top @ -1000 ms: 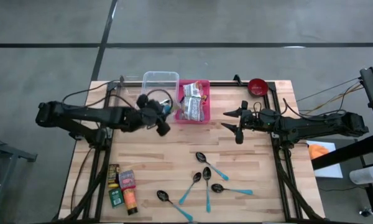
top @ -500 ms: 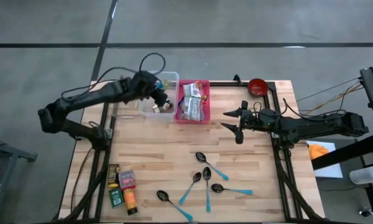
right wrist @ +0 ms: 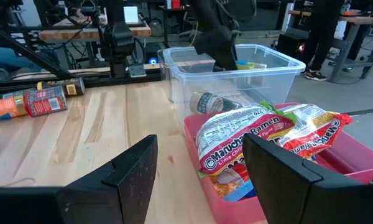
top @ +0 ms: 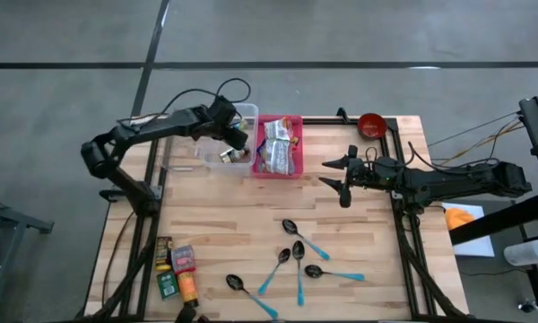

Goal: Pick & Place Food Item
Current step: Put the green seasoning bottle into the right transparent bin

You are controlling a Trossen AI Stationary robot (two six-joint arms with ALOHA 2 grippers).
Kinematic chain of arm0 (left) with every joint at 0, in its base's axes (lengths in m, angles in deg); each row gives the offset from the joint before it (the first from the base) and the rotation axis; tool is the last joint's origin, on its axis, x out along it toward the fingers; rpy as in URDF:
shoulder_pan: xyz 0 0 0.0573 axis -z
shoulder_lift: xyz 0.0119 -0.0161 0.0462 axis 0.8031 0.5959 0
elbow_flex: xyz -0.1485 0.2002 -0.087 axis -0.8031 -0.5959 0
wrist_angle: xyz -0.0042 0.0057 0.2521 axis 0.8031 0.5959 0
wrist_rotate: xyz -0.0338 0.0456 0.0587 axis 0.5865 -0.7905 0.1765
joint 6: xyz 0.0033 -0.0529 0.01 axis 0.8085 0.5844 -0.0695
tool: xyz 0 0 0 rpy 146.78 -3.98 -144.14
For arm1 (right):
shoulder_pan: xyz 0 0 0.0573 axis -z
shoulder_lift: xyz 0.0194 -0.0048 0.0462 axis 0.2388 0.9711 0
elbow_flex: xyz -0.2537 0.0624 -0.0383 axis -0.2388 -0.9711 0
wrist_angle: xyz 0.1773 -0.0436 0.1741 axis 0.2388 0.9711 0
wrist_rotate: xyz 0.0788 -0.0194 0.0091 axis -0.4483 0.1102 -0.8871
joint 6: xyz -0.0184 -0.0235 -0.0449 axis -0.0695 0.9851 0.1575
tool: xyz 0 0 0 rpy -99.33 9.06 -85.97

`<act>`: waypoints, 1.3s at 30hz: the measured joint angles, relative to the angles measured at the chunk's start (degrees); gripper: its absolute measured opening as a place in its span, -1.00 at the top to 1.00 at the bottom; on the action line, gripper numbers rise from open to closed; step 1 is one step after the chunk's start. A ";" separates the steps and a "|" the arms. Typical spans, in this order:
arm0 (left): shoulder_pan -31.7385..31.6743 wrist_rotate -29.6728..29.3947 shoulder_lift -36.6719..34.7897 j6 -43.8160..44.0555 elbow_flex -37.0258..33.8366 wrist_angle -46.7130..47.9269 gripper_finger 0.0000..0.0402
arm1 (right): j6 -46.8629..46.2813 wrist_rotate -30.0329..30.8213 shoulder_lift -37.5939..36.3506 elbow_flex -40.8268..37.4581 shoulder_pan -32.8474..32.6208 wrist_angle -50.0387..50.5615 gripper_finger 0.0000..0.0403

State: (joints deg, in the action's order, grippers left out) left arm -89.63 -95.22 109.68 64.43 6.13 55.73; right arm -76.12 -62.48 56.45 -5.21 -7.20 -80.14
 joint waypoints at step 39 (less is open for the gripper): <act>0.03 -0.61 8.09 -1.20 10.54 13.22 0.16 | -0.07 0.00 0.00 0.00 0.02 -0.02 -0.17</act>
State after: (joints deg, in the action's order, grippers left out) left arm -89.60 -95.82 117.76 63.23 16.67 68.95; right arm -76.19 -62.48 56.45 -5.21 -7.19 -80.16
